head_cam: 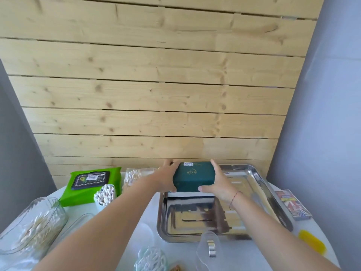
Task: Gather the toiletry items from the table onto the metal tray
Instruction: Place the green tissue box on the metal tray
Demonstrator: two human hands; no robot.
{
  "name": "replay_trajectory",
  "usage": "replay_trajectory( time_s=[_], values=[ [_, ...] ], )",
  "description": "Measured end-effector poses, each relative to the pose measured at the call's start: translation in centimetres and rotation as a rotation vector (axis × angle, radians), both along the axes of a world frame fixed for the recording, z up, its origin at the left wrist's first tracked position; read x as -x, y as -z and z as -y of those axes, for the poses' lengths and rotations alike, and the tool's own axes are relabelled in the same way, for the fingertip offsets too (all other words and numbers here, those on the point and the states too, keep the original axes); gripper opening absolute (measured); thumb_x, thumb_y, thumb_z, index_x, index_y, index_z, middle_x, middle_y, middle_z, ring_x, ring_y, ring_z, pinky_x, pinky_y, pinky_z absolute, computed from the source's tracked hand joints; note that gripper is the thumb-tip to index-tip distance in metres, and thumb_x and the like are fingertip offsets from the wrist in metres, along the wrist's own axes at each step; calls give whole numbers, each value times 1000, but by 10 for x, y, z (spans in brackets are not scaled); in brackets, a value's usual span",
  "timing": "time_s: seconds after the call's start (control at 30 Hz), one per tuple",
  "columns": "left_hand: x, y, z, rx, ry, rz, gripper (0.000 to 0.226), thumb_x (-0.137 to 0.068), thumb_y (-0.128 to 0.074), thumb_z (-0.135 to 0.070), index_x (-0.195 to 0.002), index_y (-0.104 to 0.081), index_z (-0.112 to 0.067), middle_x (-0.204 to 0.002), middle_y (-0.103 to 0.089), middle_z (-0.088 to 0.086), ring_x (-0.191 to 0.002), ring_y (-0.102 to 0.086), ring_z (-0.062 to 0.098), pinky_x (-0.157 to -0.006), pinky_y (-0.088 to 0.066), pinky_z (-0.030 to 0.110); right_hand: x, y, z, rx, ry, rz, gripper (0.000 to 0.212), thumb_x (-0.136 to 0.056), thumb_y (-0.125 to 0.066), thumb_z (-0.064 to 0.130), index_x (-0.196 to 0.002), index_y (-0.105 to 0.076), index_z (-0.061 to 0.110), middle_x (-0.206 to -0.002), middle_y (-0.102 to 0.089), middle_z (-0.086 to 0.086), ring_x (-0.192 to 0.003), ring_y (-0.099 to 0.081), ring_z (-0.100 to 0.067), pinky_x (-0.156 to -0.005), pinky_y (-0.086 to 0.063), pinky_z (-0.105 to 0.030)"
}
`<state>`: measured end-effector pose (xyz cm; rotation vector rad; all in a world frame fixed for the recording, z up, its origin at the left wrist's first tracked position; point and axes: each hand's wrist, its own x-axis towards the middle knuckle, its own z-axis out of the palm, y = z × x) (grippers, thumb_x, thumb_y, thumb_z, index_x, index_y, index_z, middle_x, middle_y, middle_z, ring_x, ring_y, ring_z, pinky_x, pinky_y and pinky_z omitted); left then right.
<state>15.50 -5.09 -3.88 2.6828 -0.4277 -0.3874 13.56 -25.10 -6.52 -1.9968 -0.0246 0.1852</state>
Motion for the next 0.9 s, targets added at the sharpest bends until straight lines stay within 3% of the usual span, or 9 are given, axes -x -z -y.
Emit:
replay_trajectory(
  time_s=[0.2,0.3,0.4,0.47,0.67,0.73,0.8,0.9],
  values=[
    [5,9,6,-82,-40,72,89,-86,-51,3,-152,6,-18,-159,14,5,-121,-48,35,-85,-51,32,-4,6,-4,46,51,25,106,-71,-77,6,-150,-7,19,-127,-46,2,-118,-43,-14,-94,-39,-25],
    [14,9,1,-50,-49,61,88,-87,-49,3,-152,8,-18,-159,17,4,-127,-45,33,-88,-50,31,1,-1,-5,121,97,42,109,-71,-79,12,-150,-3,19,-145,-36,-7,-131,-37,-22,-104,-37,-33],
    [33,-1,-9,14,-74,76,85,-88,-55,-7,-152,-1,-17,-160,5,5,-140,-29,32,-108,-39,37,15,-21,-4,261,152,131,106,-74,-76,23,-150,-3,19,-157,-14,-5,-144,-17,-25,-114,-23,-41],
    [49,-12,-18,80,-103,119,78,-89,-58,-13,-152,-12,-16,-159,-11,6,-141,-28,29,-113,-31,37,32,-42,-3,307,165,210,95,-78,-71,28,-149,-9,20,-157,-13,-3,-144,-16,-25,-115,-22,-42],
    [131,-33,-47,327,-174,264,45,-91,-59,-29,-134,-49,-21,-135,-54,-5,-126,-48,13,-100,-35,23,129,-76,20,180,209,345,52,-83,-66,28,-130,-46,22,-137,-48,5,-126,-45,-12,-104,-36,-29],
    [161,-30,-57,430,-171,197,61,-81,-63,-49,-135,-47,-25,-131,-55,-9,-123,-49,9,-99,-35,21,163,-66,22,112,182,275,48,-82,-69,23,-126,-49,20,-129,-53,4,-121,-50,-13,-100,-38,-28],
    [189,-23,-66,515,-125,53,93,-60,-64,-71,-140,-37,-30,-134,-50,-12,-126,-46,4,-102,-33,22,189,-50,21,74,99,132,52,-81,-71,22,-128,-48,20,-131,-52,1,-122,-50,-14,-98,-36,-25],
    [219,-7,-76,466,-81,-84,119,-45,-76,-71,-146,-23,-37,-141,-42,-15,-134,-36,2,-107,-30,23,219,-31,21,60,-46,-59,67,-78,-71,32,-136,-38,25,-140,-44,2,-128,-42,-9,-103,-32,-24]
  ],
)
